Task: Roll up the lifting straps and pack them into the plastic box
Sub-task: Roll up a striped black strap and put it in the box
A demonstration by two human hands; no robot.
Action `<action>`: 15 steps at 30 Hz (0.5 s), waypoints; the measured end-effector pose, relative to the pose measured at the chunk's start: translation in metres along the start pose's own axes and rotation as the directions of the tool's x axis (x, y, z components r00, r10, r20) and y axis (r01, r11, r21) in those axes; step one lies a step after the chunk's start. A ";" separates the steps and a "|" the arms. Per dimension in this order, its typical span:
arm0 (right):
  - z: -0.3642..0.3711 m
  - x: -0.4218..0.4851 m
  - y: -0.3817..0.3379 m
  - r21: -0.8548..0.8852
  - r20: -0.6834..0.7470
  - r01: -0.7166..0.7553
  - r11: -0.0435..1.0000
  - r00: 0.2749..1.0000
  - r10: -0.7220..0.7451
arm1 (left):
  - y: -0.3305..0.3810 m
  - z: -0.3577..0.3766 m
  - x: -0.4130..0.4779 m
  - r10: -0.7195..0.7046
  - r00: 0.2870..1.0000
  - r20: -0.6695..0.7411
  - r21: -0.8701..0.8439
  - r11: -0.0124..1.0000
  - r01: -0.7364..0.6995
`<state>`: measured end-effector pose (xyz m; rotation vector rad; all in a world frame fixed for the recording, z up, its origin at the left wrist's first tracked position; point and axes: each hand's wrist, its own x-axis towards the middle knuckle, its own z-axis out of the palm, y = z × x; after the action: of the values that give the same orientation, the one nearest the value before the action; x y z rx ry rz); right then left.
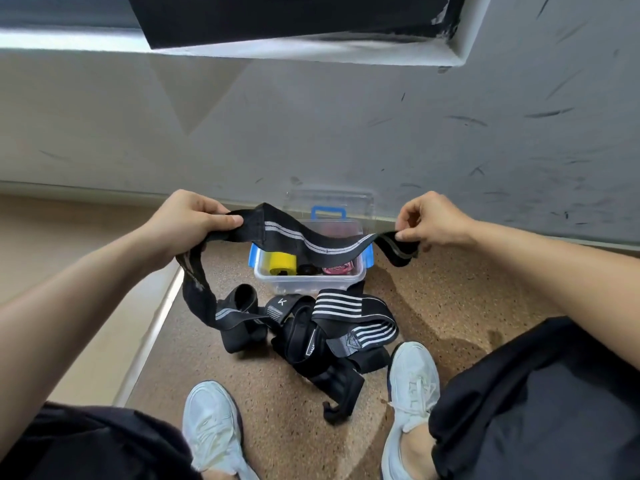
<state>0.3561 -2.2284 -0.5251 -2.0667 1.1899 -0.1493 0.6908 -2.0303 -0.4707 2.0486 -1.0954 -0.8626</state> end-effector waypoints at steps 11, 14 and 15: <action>0.033 -0.020 -0.078 0.274 0.048 0.302 0.913 0.944 -0.327 | 0.019 0.035 -0.021 0.142 0.965 0.222 -0.175 0.979 -0.104; 0.043 -0.027 -0.103 0.299 0.074 0.369 0.880 0.911 -0.407 | 0.025 0.041 -0.026 0.198 0.943 0.266 -0.247 0.960 -0.132; 0.044 -0.029 -0.108 0.290 0.115 0.379 0.879 0.898 -0.425 | 0.027 0.040 -0.028 0.214 0.935 0.282 -0.249 0.958 -0.144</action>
<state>0.4348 -2.1495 -0.4806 -2.0165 0.5826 -0.2985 0.6352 -2.0276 -0.4659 1.6349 -1.2647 -1.1795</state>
